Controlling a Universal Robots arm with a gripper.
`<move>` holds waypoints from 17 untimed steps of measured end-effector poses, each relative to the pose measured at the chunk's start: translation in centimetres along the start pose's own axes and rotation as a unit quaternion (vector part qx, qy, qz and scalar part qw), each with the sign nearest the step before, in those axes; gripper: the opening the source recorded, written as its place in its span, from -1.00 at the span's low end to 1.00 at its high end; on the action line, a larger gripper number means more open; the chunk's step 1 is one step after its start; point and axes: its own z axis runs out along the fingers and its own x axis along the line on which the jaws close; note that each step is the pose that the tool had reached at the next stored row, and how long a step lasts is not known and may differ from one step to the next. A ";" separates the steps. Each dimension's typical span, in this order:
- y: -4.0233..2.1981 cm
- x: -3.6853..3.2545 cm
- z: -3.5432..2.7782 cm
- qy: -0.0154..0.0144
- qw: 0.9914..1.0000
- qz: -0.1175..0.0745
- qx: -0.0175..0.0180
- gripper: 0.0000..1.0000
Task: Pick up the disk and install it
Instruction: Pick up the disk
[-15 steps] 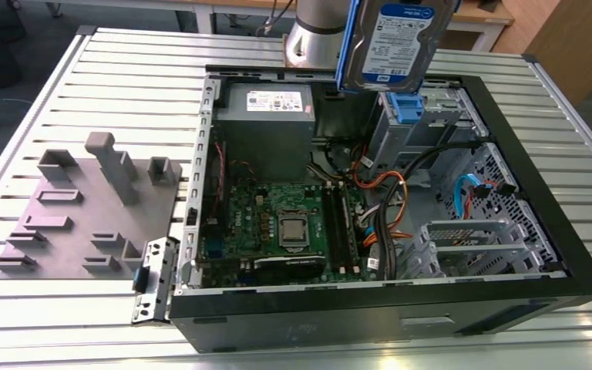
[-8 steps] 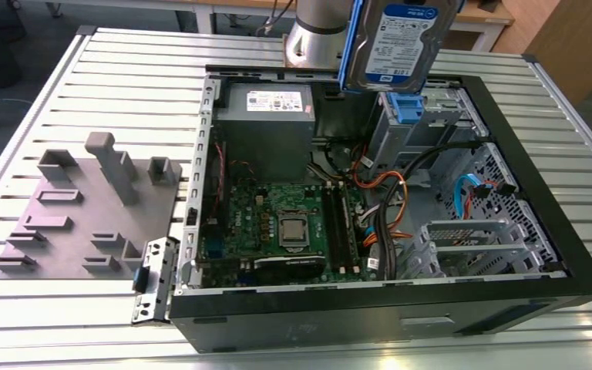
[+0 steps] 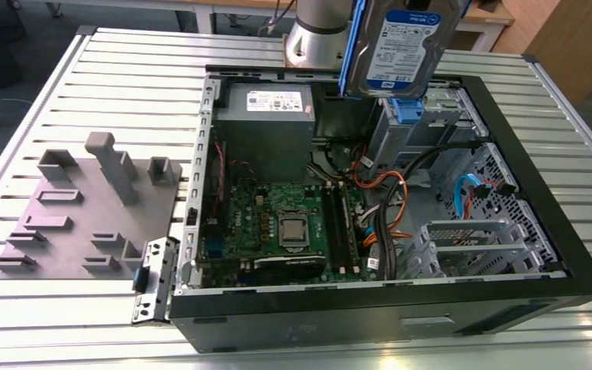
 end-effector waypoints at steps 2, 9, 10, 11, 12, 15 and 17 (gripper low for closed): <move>-0.01 0.45 -0.02 0.000 1.000 0.000 0.000 -0.30; -0.05 2.08 -0.09 0.000 1.000 0.000 0.000 -0.30; -0.06 2.31 -0.10 0.000 1.000 0.000 0.000 -0.30; -0.07 2.53 -0.11 0.000 1.000 0.000 0.000 -0.30; -0.07 2.75 -0.12 0.000 1.000 0.000 0.000 -0.30; -0.09 3.43 -0.14 0.000 1.000 0.000 0.000 -0.30; -0.11 3.86 -0.16 0.000 1.000 0.000 0.000 -0.30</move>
